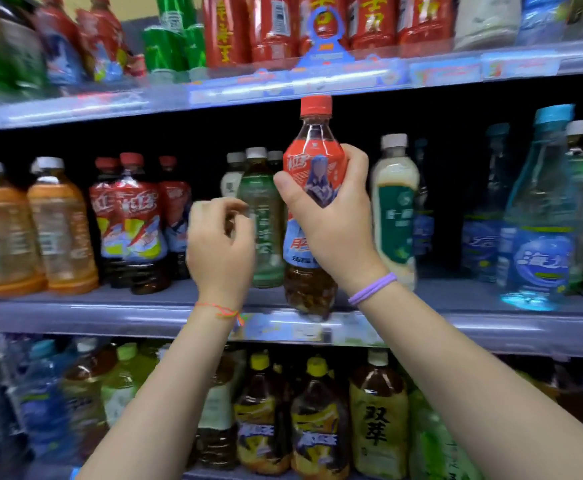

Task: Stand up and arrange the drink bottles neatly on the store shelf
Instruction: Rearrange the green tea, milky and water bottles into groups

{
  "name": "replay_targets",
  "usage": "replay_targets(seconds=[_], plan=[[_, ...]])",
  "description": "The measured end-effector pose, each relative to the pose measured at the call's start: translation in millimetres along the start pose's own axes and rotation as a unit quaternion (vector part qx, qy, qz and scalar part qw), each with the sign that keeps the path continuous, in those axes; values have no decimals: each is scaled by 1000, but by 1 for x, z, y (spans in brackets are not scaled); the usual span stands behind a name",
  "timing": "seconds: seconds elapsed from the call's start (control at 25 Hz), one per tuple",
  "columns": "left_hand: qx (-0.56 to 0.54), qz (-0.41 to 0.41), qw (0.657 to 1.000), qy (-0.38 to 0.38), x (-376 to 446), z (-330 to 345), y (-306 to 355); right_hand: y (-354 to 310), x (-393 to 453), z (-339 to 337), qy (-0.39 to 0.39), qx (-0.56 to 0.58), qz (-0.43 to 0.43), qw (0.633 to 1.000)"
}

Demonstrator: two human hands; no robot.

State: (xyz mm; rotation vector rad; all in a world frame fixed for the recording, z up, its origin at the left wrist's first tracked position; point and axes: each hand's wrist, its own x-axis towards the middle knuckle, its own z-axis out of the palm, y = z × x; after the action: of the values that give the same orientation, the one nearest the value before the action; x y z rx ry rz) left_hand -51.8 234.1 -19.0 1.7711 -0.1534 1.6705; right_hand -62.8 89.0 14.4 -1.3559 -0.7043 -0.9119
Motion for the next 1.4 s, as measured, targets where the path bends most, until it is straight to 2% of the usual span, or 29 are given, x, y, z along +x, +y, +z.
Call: replay_targets(seconds=[0.08,0.2,0.4,0.6,0.72,0.76,0.84,0.88,0.96,1.04,1.08,1.12,1.16,1.24,1.28,1.32,1.4], plan=[[99,-16,994,47,16,-27,-40,5,-1,45,0,9,8,1000],[223,-58,973,21,35,-59,-100,16,0,117,-4,-2,11,1000],[200,-38,976,-82,43,-72,-142,59,-6,179,-32,-46,74,996],[150,-18,986,-73,39,-70,-147,64,-7,195,-81,-129,88,984],[147,-25,985,-81,37,-68,-147,61,-18,191,-162,-230,163,945],[146,-37,986,-76,37,-67,-145,61,-21,187,-195,-283,166,924],[135,-32,990,-36,37,-66,-133,52,-19,172,-235,-396,115,880],[110,-3,994,-13,36,-64,-123,44,-17,163,-226,-446,77,863],[25,75,997,-7,34,-55,-98,32,-11,138,-124,-474,-2,872],[-41,93,992,-76,29,-37,-71,29,-3,103,34,-451,-72,889],[-47,69,989,-125,27,-27,-59,30,1,85,88,-441,-81,890],[-41,31,984,-170,23,-16,-49,33,6,68,109,-436,-54,892],[-26,-9,978,-207,20,-4,-42,38,12,54,98,-424,17,900],[13,-79,964,-254,16,15,-30,53,22,36,10,-368,192,910],[32,-99,961,-255,15,21,-25,61,25,30,-41,-338,249,907],[49,-111,961,-249,15,26,-24,67,26,27,-72,-314,273,907],[81,-119,960,-240,15,35,-22,71,25,19,-74,-293,259,918]])
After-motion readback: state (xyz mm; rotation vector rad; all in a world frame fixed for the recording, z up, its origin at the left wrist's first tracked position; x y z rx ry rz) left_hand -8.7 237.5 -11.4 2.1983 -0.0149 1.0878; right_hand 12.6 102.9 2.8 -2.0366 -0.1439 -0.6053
